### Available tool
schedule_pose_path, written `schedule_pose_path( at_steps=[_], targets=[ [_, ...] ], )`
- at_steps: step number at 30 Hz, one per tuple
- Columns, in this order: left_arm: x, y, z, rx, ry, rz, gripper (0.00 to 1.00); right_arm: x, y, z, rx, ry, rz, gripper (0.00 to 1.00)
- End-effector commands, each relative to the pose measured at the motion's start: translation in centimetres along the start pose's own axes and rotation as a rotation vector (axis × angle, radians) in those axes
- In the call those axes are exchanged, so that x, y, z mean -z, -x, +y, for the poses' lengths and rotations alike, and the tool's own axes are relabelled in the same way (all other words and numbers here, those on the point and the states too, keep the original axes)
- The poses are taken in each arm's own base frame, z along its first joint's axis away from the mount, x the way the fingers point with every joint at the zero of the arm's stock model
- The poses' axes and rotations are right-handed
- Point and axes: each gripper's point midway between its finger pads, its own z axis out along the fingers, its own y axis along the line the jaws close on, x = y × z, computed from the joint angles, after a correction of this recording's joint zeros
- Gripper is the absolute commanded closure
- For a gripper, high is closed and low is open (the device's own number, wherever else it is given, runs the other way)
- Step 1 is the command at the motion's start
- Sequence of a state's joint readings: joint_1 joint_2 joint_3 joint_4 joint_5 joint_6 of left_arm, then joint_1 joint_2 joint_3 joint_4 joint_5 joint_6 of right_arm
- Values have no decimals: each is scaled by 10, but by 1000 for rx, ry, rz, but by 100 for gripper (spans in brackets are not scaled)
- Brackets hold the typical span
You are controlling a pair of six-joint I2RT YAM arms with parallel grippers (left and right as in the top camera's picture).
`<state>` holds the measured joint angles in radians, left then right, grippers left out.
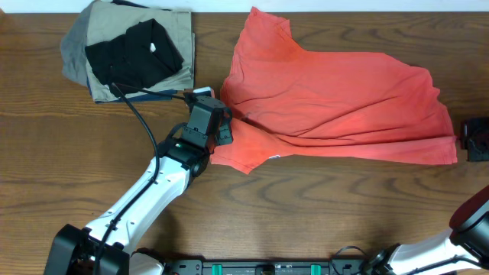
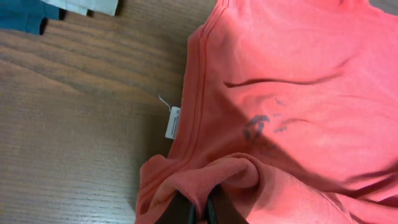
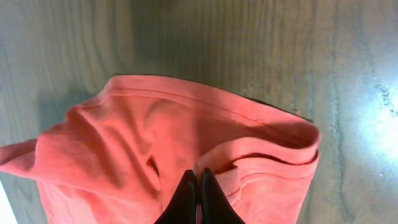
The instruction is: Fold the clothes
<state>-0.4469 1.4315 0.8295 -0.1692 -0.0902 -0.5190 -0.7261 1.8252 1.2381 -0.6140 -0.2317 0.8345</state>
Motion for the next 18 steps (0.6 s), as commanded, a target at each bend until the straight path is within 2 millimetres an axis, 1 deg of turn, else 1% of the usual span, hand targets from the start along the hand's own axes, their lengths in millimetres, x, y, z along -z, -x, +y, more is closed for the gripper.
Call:
schedule_pose_path(
  at_steps=[1,5,8,10,14,18],
  targets=[
    [-1,15,1,-6,22,-46,94,-1,-1,4,19,-41,-42,99],
    [-9,18,2,-3,34,-66,94,-3,-1,5,56,-93,-102,99],
    [-18,19,-1,-1,28,-76,94,-3,7,9,75,-102,-161,99],
    [-23,21,-2,1,24,-87,93,-2,11,13,91,-93,-187,99],
    [-29,28,2,6,56,-128,94,-1,19,24,98,-52,-223,99],
    [-36,26,3,7,59,-126,94,0,23,30,101,-29,-243,99]
  ],
)
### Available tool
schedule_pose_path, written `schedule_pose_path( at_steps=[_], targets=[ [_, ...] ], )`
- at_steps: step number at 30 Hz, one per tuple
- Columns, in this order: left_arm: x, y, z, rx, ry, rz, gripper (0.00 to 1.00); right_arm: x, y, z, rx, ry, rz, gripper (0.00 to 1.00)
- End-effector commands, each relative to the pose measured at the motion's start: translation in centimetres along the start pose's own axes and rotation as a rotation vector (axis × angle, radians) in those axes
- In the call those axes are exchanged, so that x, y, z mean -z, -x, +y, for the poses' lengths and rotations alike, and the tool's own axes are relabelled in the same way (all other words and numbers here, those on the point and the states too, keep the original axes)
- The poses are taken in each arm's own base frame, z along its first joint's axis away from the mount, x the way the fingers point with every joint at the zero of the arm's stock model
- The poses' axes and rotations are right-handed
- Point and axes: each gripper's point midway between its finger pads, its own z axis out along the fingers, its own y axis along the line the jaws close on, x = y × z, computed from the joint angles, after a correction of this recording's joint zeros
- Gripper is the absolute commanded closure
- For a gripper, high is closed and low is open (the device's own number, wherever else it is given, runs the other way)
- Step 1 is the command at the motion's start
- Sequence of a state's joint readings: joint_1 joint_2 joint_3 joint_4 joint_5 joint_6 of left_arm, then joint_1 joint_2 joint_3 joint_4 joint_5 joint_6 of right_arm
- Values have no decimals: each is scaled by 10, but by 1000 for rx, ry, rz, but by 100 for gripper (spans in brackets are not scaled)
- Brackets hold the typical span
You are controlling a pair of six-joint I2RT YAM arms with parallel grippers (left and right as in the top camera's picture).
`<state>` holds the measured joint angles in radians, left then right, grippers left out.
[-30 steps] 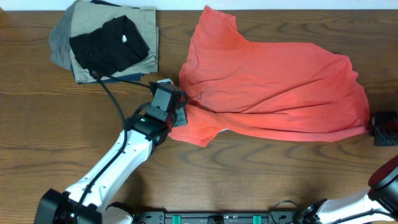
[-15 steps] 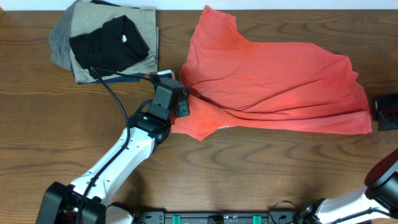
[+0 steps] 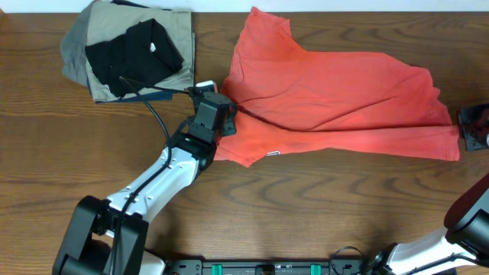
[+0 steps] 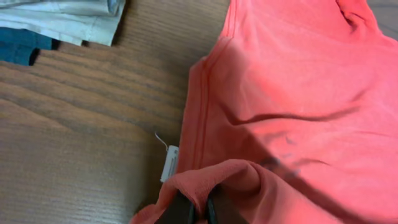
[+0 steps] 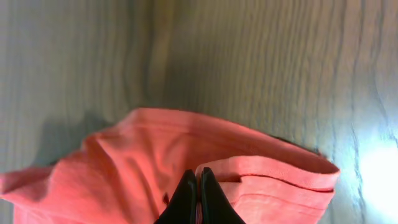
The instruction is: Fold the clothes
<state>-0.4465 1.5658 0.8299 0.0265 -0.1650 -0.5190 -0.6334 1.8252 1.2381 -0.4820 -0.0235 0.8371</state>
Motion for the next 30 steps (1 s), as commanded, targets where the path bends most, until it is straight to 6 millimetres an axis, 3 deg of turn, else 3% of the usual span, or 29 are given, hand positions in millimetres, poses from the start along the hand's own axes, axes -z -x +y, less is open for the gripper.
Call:
schedule_pose_path(
  at_steps=[1,8,14,19,30],
  targets=[
    [-5,10,4,-6,33,-31,94,1,7,4,4,-5,-38,99],
    [-13,15,10,12,52,-55,94,2,11,2,17,-42,-82,99],
    [-18,28,1,31,14,-115,94,2,6,18,66,-28,-118,99],
    [-24,25,2,29,18,-111,94,3,3,30,92,-16,-152,99],
    [-36,19,18,22,103,-120,94,7,19,26,87,-56,-249,99]
  ],
)
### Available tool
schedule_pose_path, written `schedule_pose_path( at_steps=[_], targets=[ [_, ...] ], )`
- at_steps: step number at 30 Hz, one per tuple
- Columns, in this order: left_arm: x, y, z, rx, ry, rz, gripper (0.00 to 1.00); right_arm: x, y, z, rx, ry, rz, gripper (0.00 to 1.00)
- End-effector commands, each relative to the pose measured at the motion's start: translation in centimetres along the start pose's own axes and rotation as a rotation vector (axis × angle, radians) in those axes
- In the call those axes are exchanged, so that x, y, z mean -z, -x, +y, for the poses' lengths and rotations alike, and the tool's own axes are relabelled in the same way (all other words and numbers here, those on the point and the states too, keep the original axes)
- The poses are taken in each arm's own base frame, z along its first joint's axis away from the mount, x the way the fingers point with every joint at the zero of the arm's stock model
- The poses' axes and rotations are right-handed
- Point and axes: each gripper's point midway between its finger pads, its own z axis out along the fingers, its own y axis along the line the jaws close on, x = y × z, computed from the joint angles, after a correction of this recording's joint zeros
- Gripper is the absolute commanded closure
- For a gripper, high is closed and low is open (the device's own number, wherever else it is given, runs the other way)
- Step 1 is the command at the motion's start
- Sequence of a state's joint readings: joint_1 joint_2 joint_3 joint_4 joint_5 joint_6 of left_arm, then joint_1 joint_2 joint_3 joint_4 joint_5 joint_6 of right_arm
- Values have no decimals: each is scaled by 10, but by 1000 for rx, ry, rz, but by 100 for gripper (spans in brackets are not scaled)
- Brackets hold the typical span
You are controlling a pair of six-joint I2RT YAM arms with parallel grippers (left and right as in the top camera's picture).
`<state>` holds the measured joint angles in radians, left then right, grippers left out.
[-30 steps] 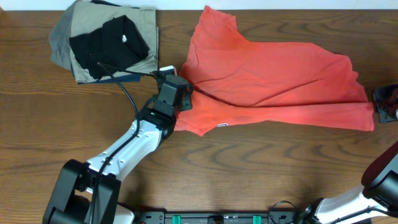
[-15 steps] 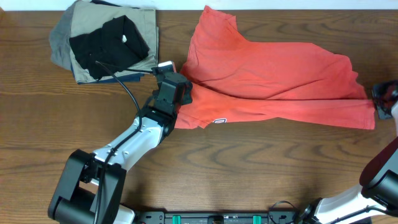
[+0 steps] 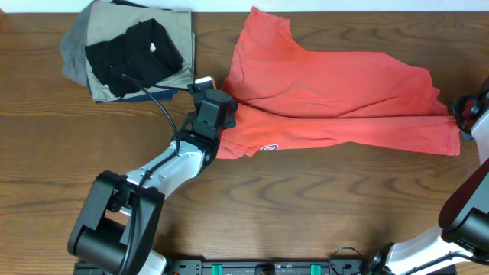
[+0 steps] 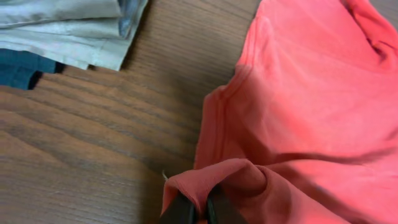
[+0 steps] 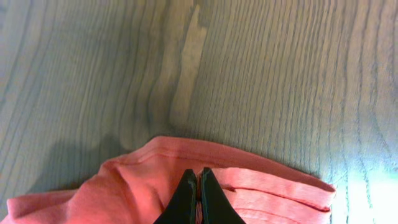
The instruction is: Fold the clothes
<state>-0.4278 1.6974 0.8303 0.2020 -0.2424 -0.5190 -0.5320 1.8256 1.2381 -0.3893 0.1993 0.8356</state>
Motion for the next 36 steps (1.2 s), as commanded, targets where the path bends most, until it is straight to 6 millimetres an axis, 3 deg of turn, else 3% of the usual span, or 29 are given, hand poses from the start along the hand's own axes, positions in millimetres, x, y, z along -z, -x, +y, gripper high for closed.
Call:
schedule_pose_path(
  at_steps=[1,14,16,18,19,22,24,27,30,32,36],
  targets=[
    [-5,9,7,-5,53,-35,94,1,11,4,7,-14,-60,99],
    [-14,2,9,-4,57,-27,93,-5,0,17,39,10,-56,98],
    [-14,4,8,-2,53,-33,92,-4,-3,21,55,19,-55,92],
    [-14,5,7,0,50,-38,88,-3,-4,25,77,26,-58,67],
    [-14,5,7,0,50,-38,83,-3,-4,25,89,28,-56,52],
    [-10,6,0,-12,15,-27,52,1,-8,31,169,45,-19,11],
    [-2,10,-10,-31,-42,-14,40,8,-5,32,197,26,5,1],
    [21,23,-21,-32,-101,-19,33,26,4,35,216,-6,39,1],
    [44,29,-23,-33,-129,-3,16,48,5,42,227,0,114,1],
    [56,18,-18,-46,-126,59,11,58,-3,44,258,11,177,1],
    [70,-36,-14,-48,-164,319,4,65,-29,28,279,-30,304,1]
  ],
)
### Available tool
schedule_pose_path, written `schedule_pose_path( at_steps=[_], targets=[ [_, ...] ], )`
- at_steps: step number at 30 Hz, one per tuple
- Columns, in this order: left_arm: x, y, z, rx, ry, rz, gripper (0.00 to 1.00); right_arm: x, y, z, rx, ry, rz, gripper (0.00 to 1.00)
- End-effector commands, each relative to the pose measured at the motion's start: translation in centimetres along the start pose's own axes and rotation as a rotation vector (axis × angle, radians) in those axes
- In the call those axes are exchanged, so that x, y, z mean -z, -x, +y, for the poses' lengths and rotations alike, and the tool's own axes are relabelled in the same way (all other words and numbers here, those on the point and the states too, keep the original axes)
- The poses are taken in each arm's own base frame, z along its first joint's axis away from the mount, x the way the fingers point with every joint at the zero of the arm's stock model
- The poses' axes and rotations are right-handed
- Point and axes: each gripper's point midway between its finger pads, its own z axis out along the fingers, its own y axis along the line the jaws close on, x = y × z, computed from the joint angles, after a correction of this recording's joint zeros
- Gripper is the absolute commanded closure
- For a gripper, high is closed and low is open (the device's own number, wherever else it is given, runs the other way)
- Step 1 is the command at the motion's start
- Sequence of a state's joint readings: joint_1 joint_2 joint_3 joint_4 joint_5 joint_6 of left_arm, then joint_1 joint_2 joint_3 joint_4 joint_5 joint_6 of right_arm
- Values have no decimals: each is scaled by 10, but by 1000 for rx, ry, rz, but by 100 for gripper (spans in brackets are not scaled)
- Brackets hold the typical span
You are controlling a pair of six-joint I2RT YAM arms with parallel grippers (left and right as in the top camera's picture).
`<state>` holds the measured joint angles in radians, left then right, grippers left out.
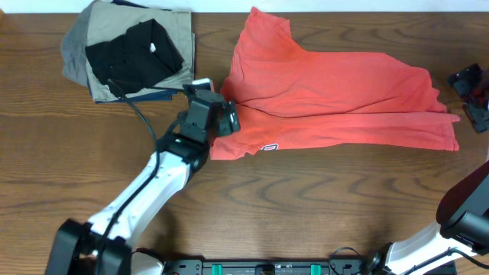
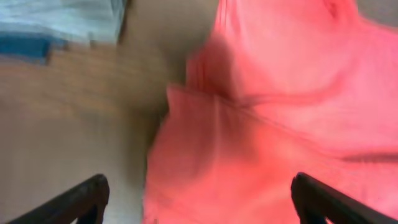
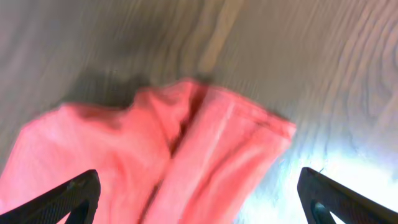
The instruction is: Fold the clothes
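Observation:
The red shirt (image 1: 336, 92) lies across the back of the table, its near part doubled over into a long band. My left gripper (image 1: 226, 121) is open at the shirt's left end, and its view shows red cloth (image 2: 280, 124) under the wide-spread fingers (image 2: 87, 196), with nothing held between them. My right gripper (image 1: 464, 98) is open just past the shirt's right end. In its view the folded right corner (image 3: 205, 143) lies flat on the wood between the spread fingertips (image 3: 81, 190).
A stack of folded clothes (image 1: 134, 53), black on khaki and grey, sits at the back left close to my left arm. The table's far edge (image 1: 214, 9) runs just behind the shirt. Bare wood (image 1: 306, 206) fills the front half.
Both grippers have opened and let go of the shirt's corners. The corners now lie flat on the shirt and table. The right gripper stands a little off the shirt's right end.
Both grippers were shut on the shirt's near corners, the near edge lying well forward. At each later moment the held edge was farther back and the shirt narrower. Now the edge rests doubled over and both grippers are open.

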<state>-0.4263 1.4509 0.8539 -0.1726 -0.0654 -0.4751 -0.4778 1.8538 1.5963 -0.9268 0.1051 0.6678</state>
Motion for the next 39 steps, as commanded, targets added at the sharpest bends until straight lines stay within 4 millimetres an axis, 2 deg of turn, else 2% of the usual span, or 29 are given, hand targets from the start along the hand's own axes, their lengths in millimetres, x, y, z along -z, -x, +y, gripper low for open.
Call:
schedule_pose_path(
  at_steps=[1,2,4,6,13,19,21,24,26,28,33,39],
  targets=[
    [-3,-45,-9,15,-83,214,4,-5,-24,-1,41,8,97,1],
    [-4,-57,-7,16,-82,266,4,-8,-29,-3,44,1,110,4],
    [-8,-76,-4,19,-75,348,4,-17,-39,-9,47,-17,134,25],
    [-15,-89,-5,11,-92,406,4,-27,-48,-14,50,-26,147,35],
    [-35,-115,2,8,-68,496,7,-54,-68,-25,73,-33,158,27],
    [-39,-123,7,-17,-55,523,14,-61,-75,-30,84,-38,167,22],
    [-39,-125,8,-27,-54,529,25,-61,-74,-29,85,-37,164,21],
    [-37,-127,10,-49,-51,541,52,-62,-74,-31,85,-44,159,20],
    [-35,-130,15,-42,-34,558,75,-62,-74,-33,89,-51,158,19],
    [-32,-133,22,-28,-14,580,94,-63,-75,-35,90,-59,159,19],
    [-16,-136,50,44,60,648,94,-64,-78,-41,93,-83,164,18],
    [15,-134,91,165,148,716,94,-63,-83,-45,110,-97,186,14]
  ],
)
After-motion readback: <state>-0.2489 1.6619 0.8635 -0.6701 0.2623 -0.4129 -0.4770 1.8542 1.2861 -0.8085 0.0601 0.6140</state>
